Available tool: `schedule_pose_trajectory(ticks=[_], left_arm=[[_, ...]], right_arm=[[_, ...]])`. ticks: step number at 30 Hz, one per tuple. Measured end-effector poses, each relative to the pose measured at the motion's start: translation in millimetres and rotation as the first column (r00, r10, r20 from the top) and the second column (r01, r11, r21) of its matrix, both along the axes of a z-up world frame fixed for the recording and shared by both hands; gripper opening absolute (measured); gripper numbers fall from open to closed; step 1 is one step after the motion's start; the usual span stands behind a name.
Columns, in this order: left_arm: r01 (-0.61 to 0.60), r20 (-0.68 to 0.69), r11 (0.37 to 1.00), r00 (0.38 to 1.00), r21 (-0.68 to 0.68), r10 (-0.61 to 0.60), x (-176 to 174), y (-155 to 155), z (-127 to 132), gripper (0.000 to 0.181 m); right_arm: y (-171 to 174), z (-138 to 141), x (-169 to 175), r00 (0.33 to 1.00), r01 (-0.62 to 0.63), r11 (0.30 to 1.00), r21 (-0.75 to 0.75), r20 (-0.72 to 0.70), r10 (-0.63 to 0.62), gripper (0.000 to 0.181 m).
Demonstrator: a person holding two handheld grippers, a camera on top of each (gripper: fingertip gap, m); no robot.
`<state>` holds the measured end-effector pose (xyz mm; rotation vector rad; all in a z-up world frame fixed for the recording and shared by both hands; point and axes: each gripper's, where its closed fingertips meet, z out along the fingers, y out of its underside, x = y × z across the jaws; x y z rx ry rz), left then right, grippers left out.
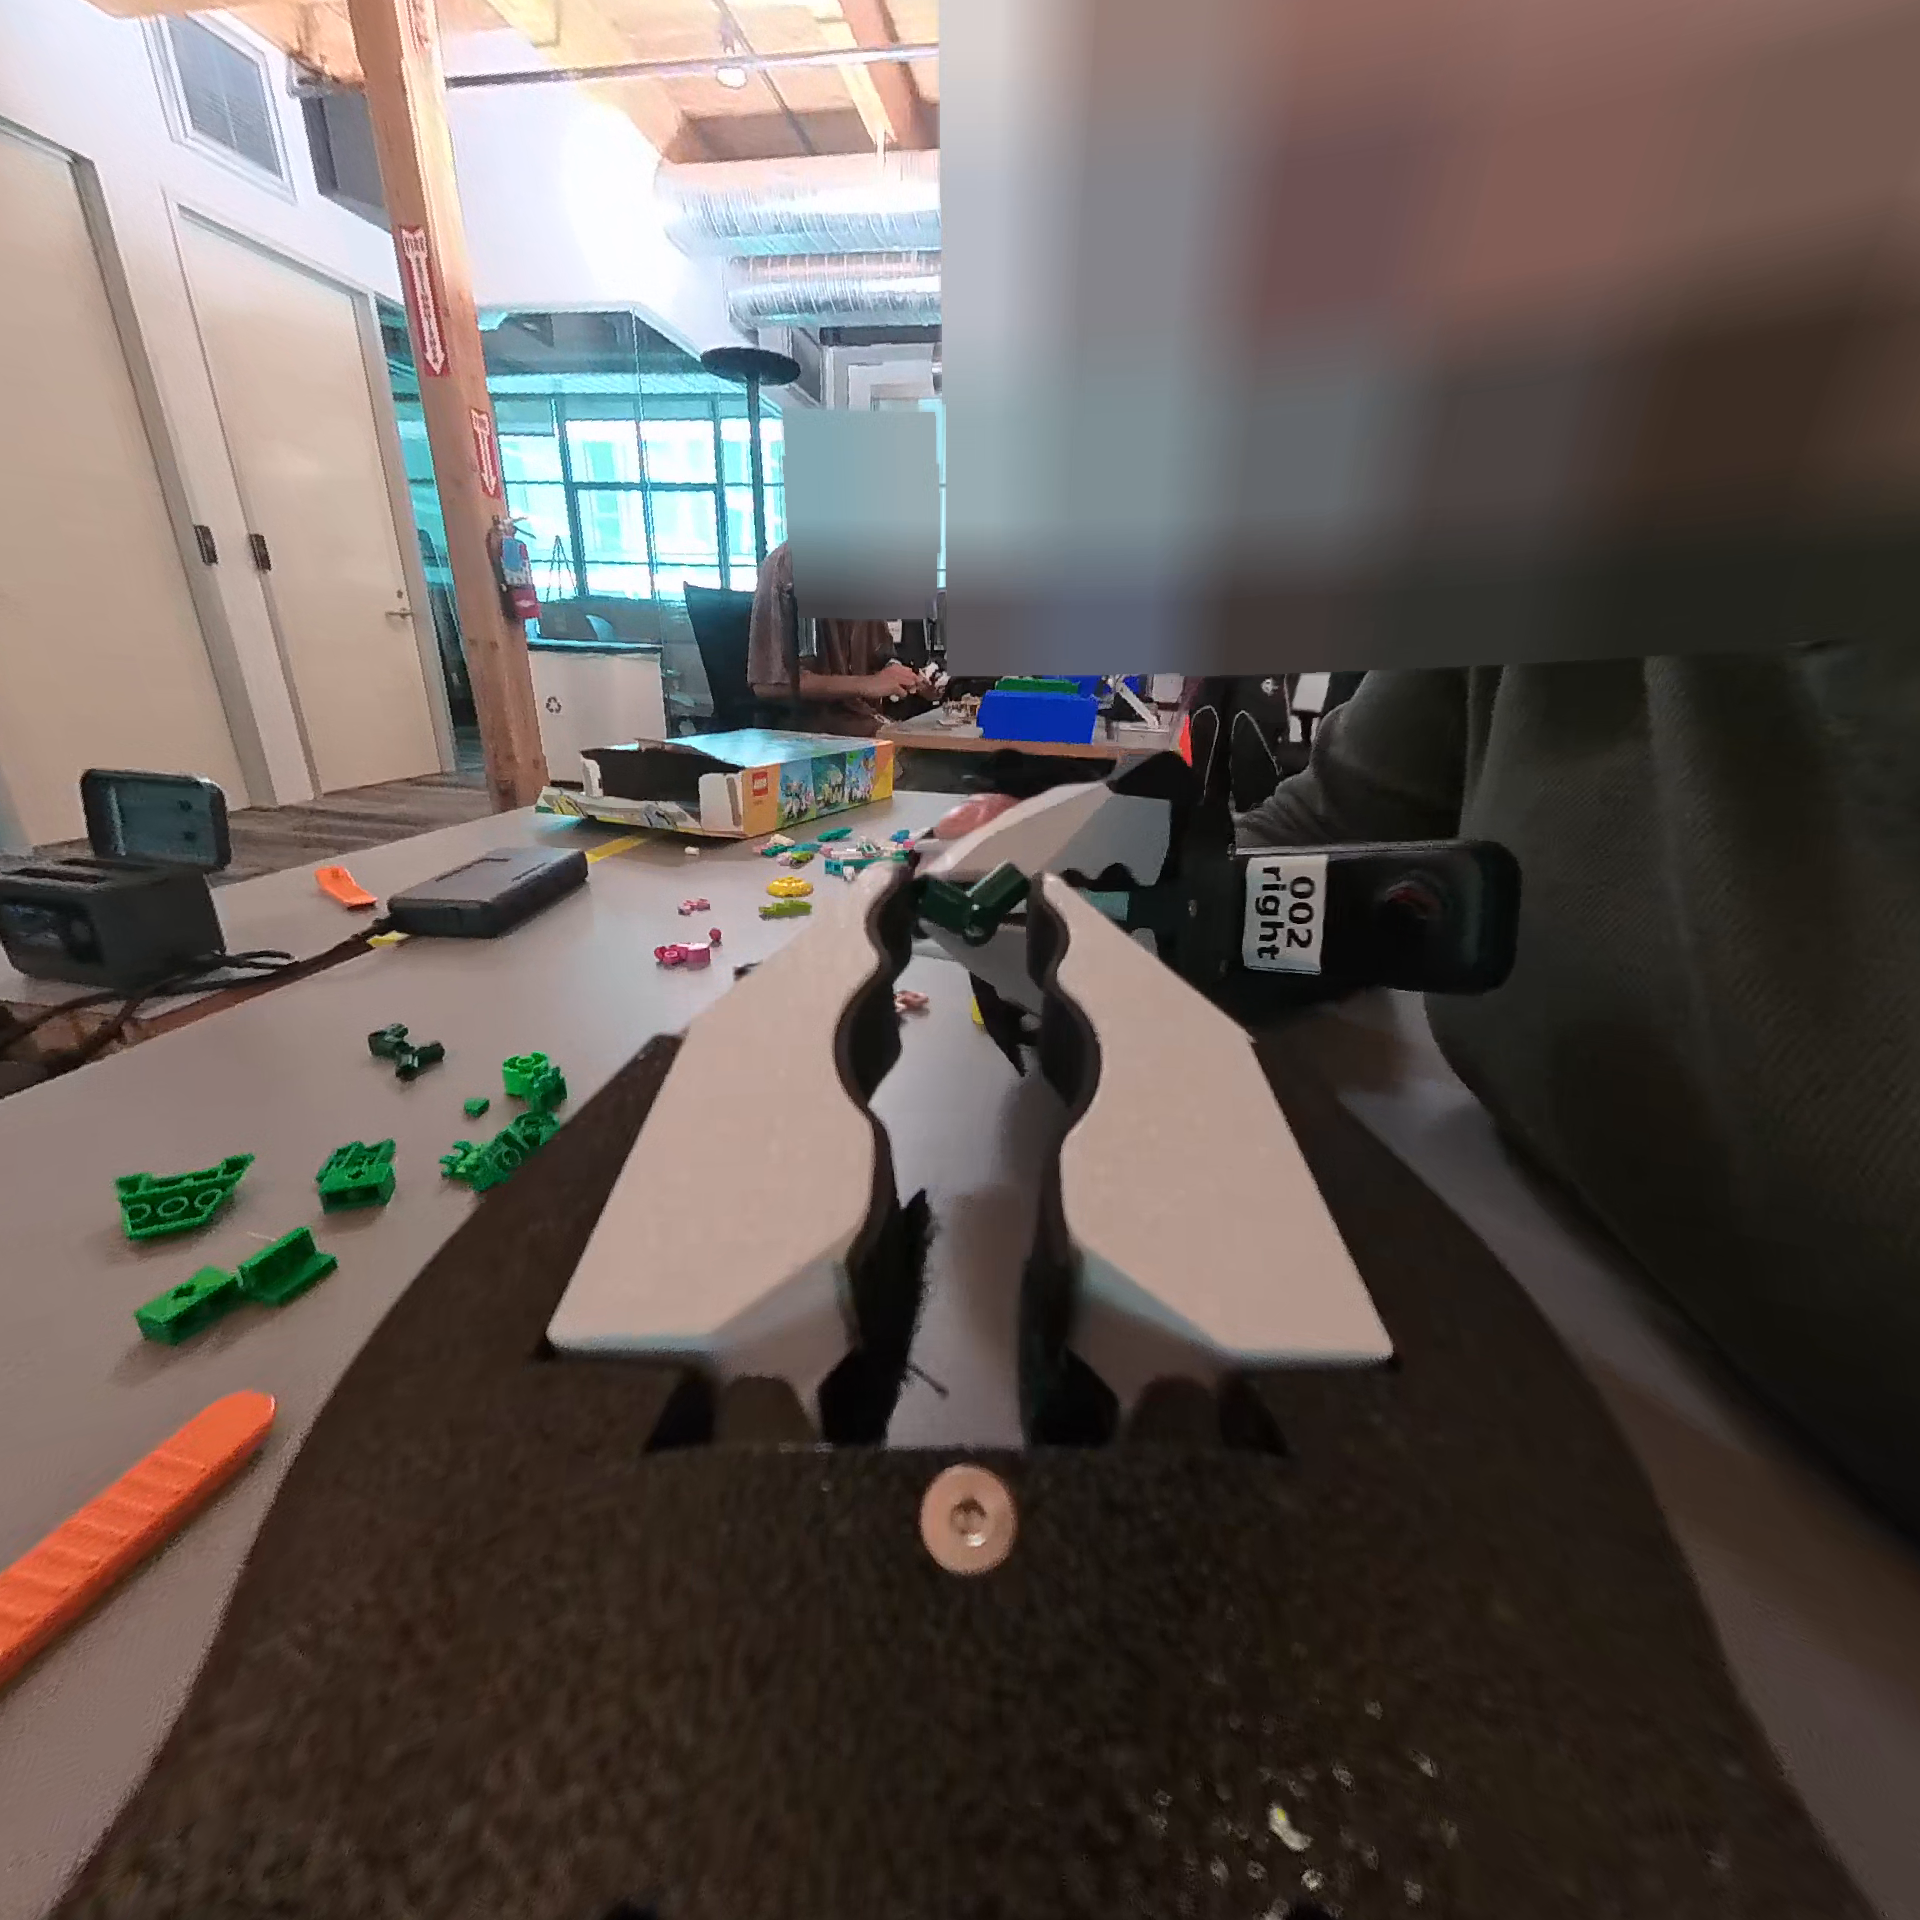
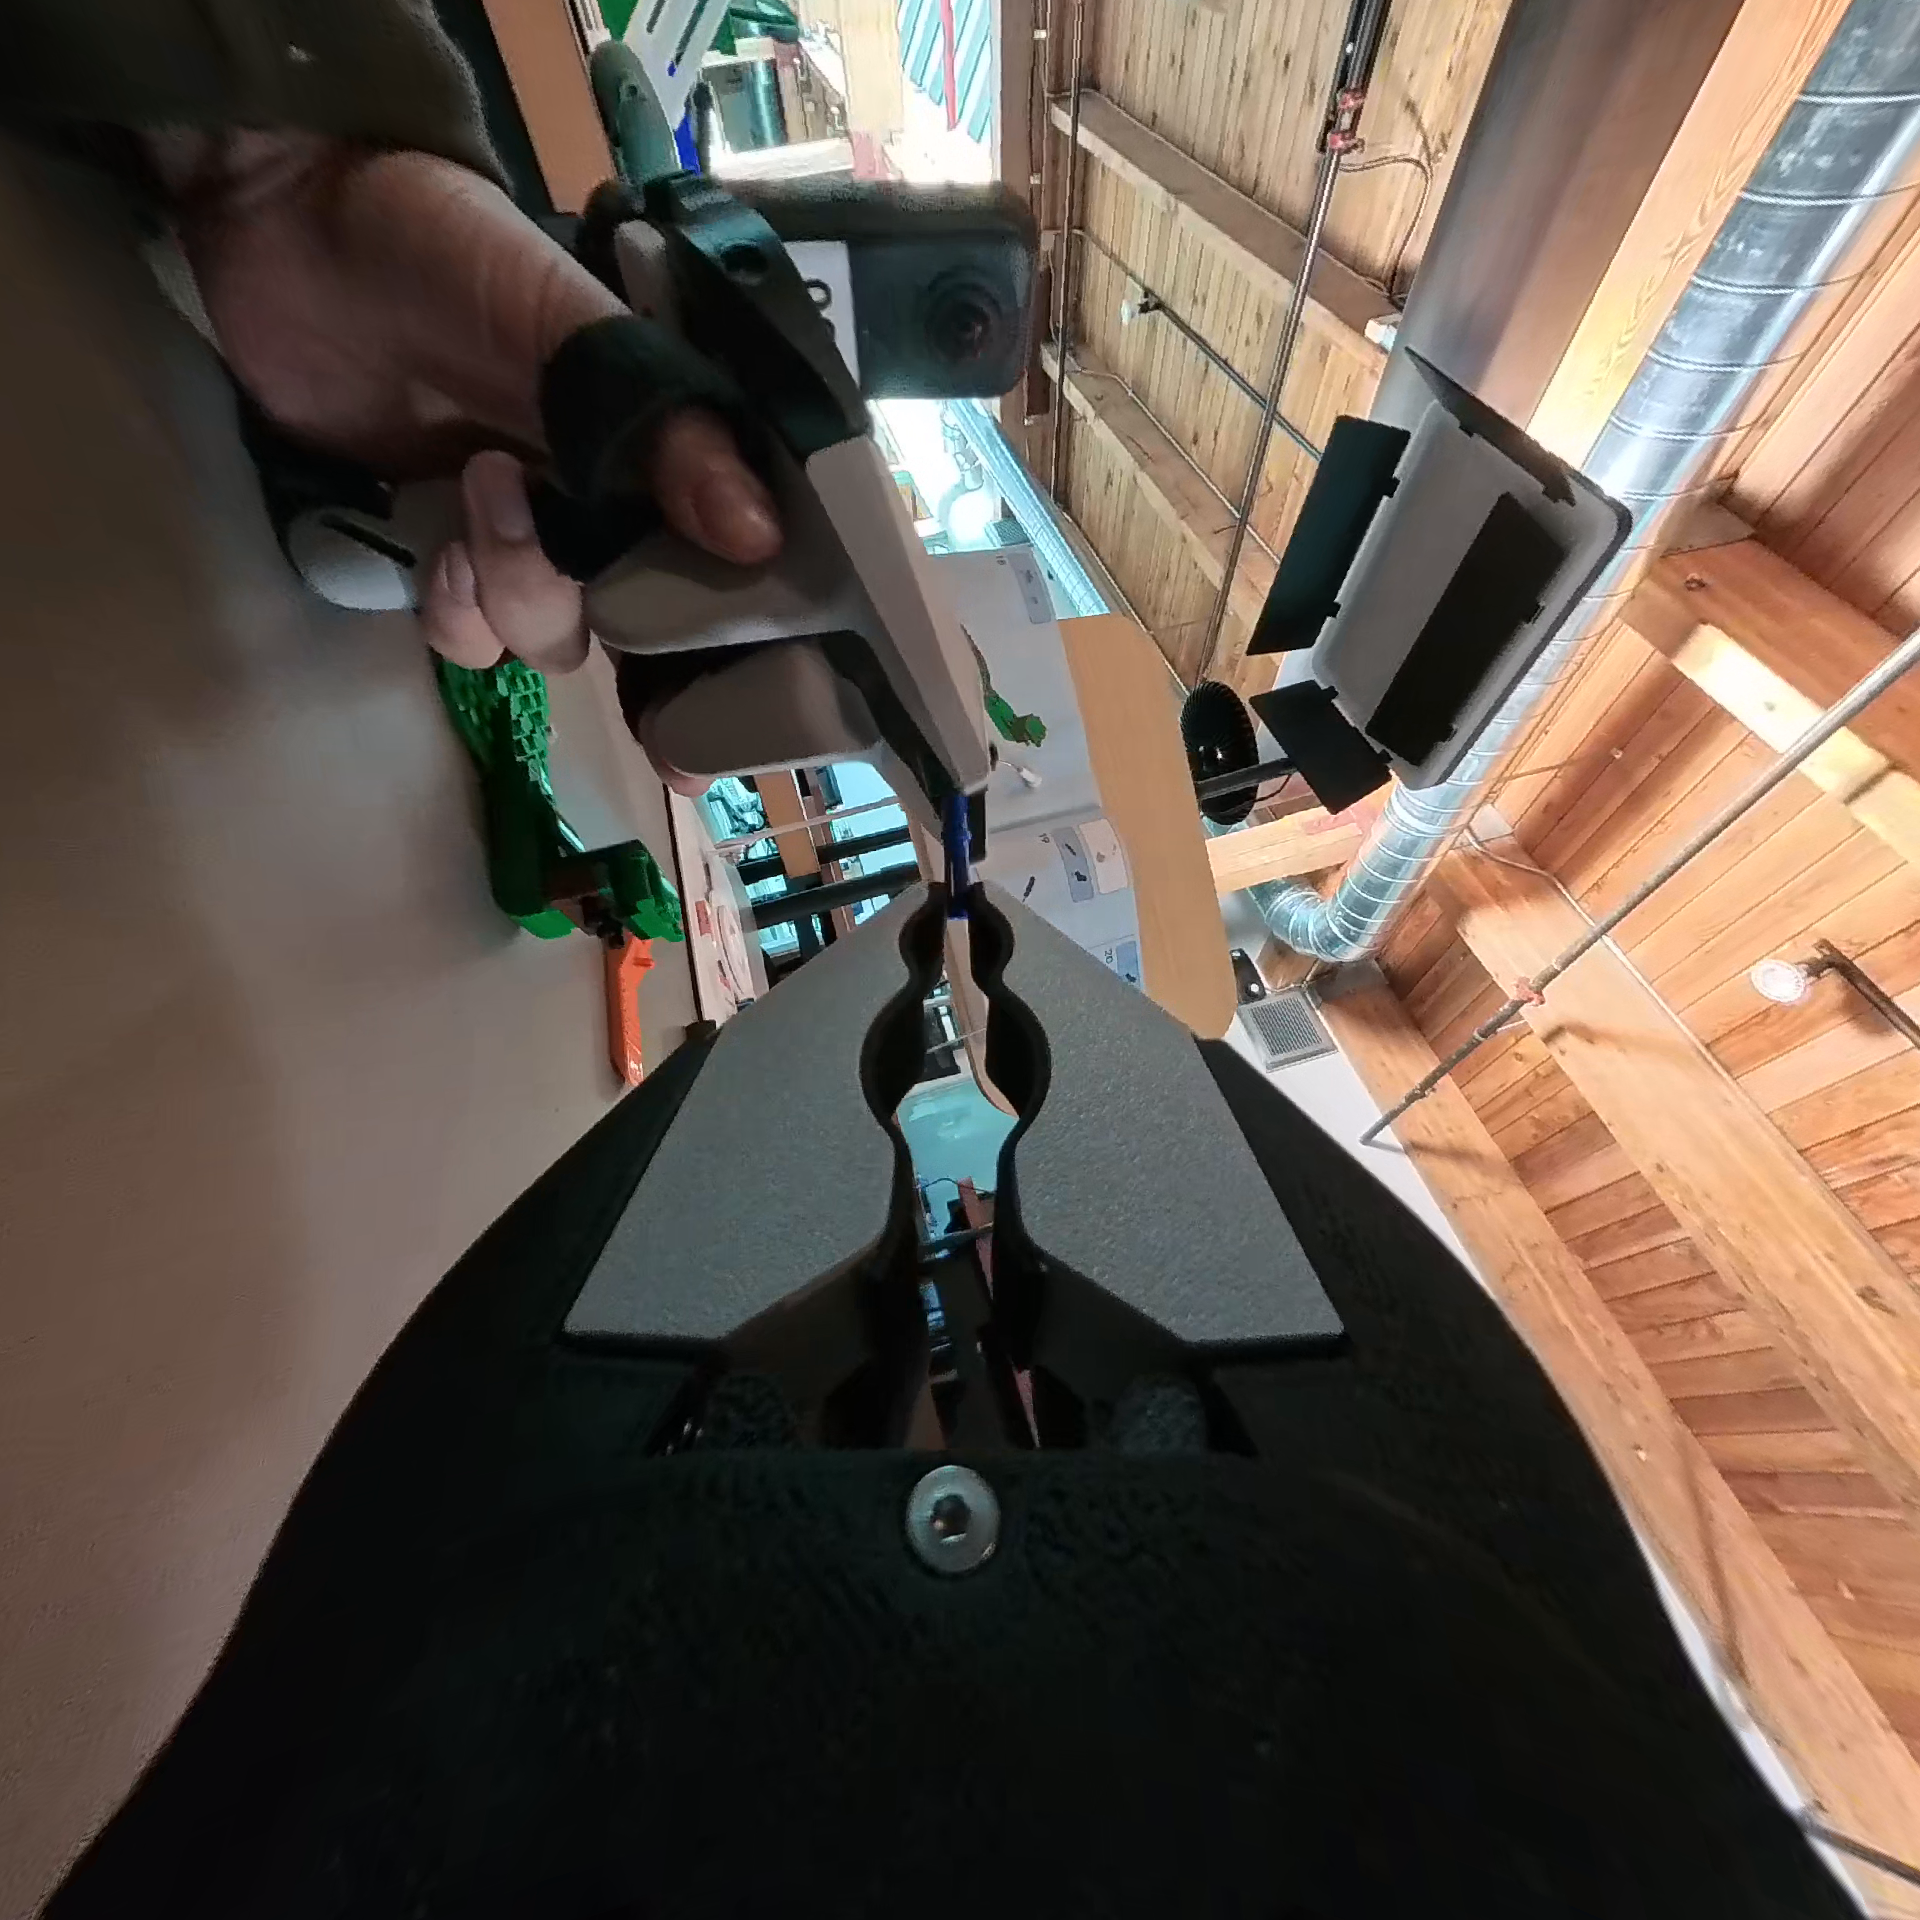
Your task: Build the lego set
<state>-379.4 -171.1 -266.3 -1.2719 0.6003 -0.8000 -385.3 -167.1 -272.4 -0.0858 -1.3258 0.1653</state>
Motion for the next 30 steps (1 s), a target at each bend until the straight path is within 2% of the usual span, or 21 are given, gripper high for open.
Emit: schedule_pose_trajectory(ticks=[15, 30], left_arm=[[0.057, -0.025, 0.995, 0.998, -0.087, -0.059, 4, -2, -8, 0.019], [0.042, -0.037, 0.993, 0.998, -0.115, -0.046, 2, 1, -12, 0.019]], right_arm=[[-2, -10, -2, 0.999, 0.001, 0.998, 0.062, 0.040, -0.004, 0.001], [-1, -14, -5, 0.998, 0.039, 0.993, 0.110, 0.052, -0.045, 0.001]])
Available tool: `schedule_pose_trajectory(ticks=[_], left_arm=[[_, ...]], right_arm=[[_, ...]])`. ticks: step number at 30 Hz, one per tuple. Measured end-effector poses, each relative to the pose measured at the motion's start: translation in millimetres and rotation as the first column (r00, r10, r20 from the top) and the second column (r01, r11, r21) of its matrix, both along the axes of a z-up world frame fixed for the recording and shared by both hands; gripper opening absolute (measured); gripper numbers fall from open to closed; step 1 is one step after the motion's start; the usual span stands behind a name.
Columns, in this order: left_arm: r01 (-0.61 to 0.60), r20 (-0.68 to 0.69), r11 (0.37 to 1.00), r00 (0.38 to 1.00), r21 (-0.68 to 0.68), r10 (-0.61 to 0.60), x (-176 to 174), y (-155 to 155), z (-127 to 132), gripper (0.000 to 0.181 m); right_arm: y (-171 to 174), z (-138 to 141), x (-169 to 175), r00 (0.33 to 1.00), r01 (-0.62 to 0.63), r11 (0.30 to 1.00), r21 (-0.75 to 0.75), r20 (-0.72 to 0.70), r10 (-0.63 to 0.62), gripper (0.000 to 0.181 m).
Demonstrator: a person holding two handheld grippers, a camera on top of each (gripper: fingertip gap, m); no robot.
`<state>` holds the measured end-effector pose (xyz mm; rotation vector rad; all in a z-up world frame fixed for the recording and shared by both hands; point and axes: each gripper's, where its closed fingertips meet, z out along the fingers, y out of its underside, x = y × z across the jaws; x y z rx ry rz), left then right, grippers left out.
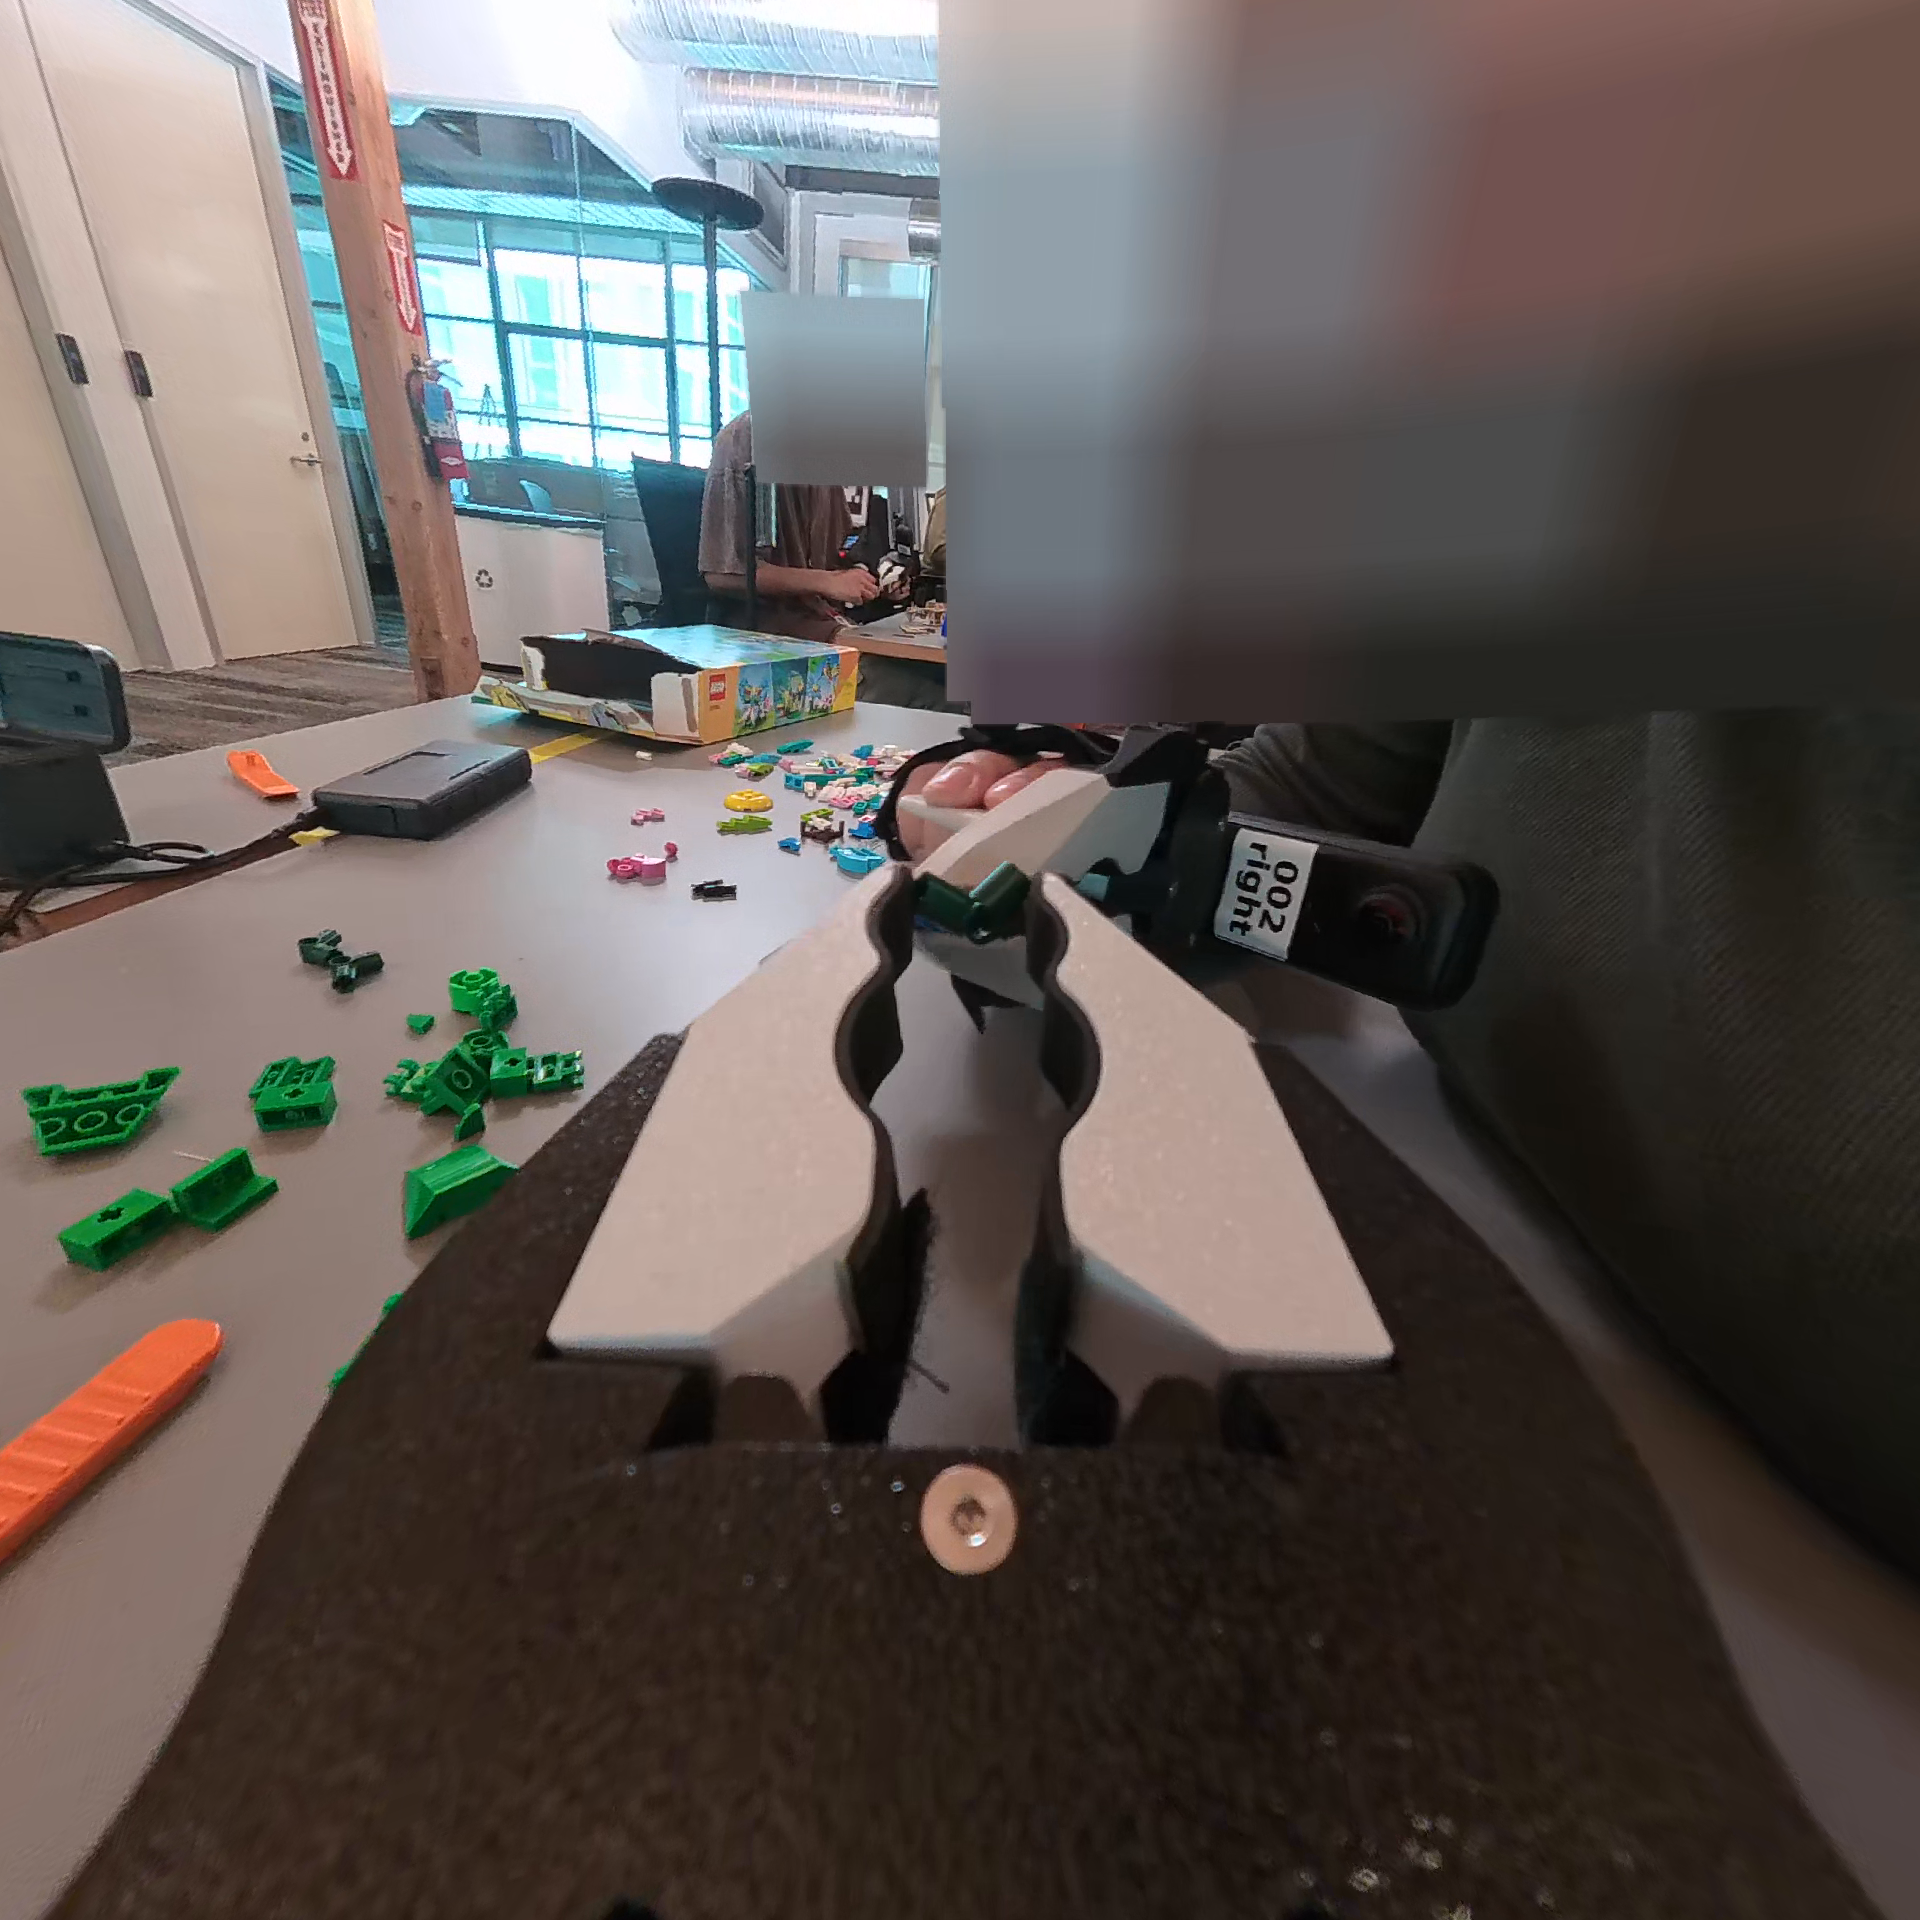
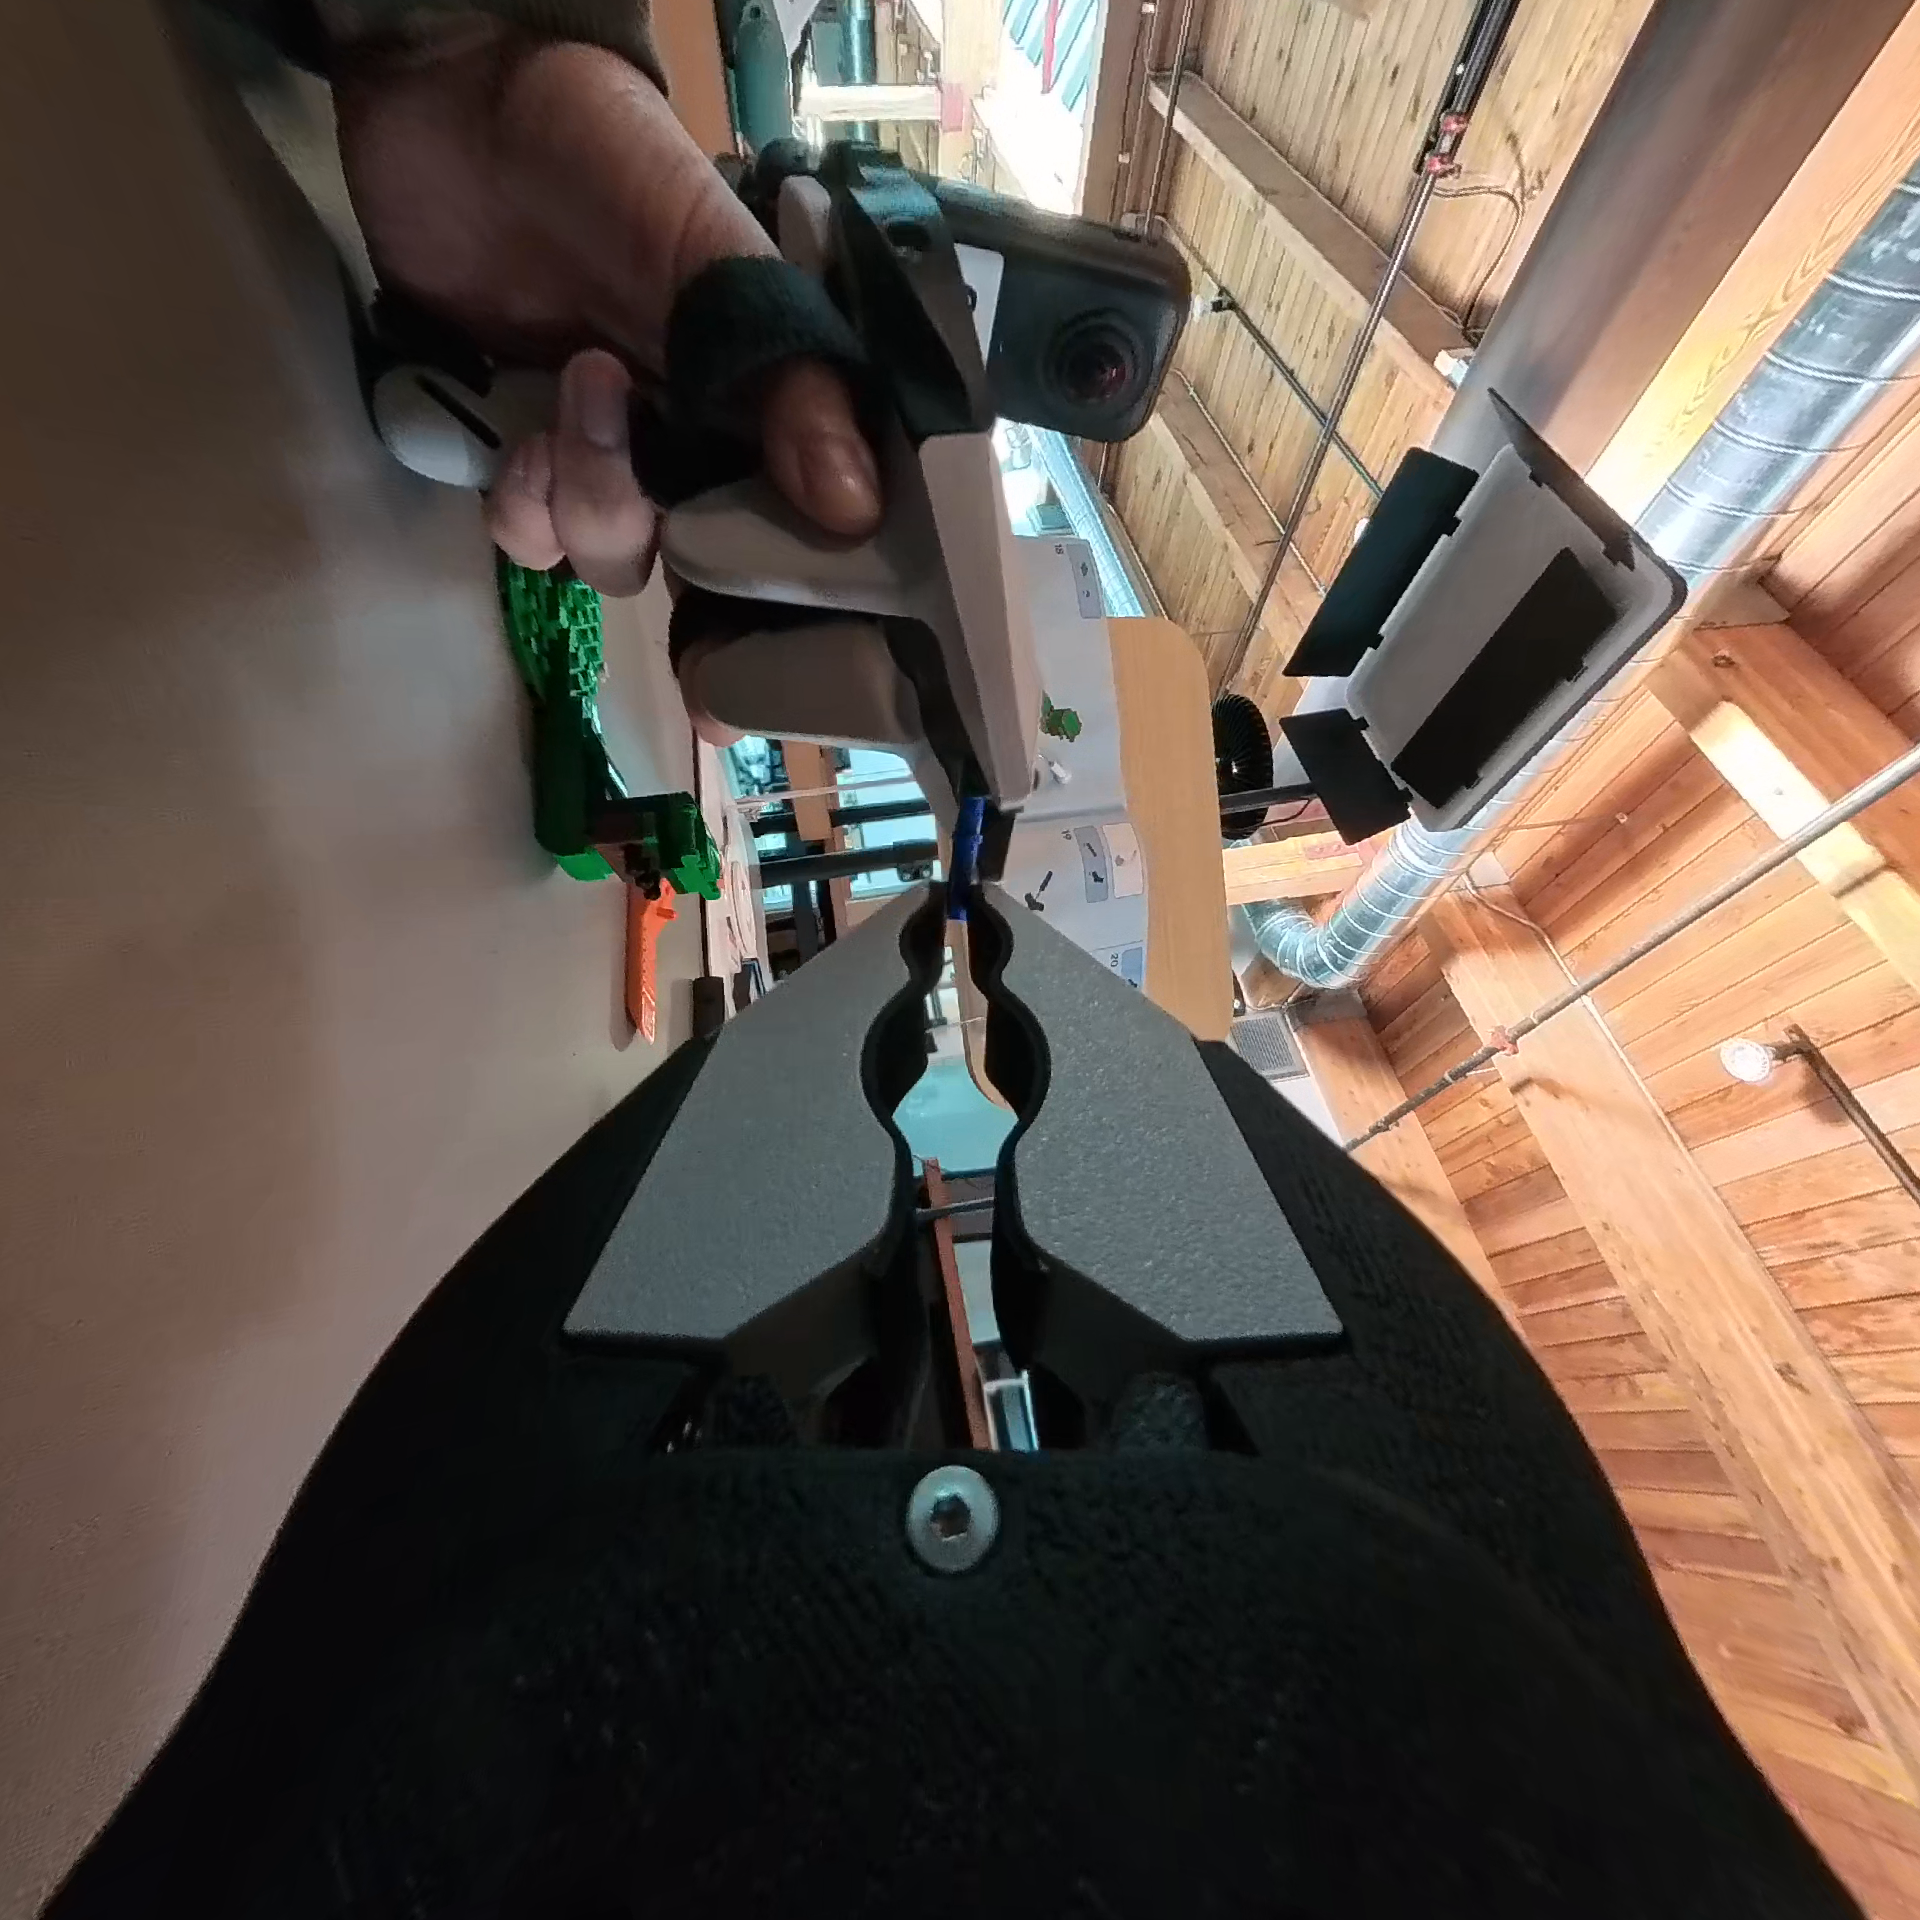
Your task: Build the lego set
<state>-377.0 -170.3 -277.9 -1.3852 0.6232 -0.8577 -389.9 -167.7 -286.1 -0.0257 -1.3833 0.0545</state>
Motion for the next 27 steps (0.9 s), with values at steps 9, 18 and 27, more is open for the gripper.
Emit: schedule_pose_trajectory(ticks=[9, 18, 27], left_arm=[[-0.046, -0.059, 0.999, 0.997, -0.014, 0.045, -3.9, 4.2, -6.8, 0.019], [-0.015, -0.048, 1.000, 0.999, 0.001, 0.015, -2.1, -0.4, -4.5, 0.019], [-0.011, -0.051, 1.000, 0.999, -0.001, 0.011, -1.2, -0.7, -5.1, 0.019]], right_arm=[[0.7, -0.3, 0.4, 1.000, -0.004, 1.000, -0.024, 0.009, 0.004, 0.001], [-2.1, -2.0, -0.4, 0.998, -0.035, 0.995, -0.096, 0.041, 0.039, 0.000], [-2.9, -5.7, -2.4, 0.995, -0.045, 0.987, -0.156, 0.078, 0.058, 0.000]])
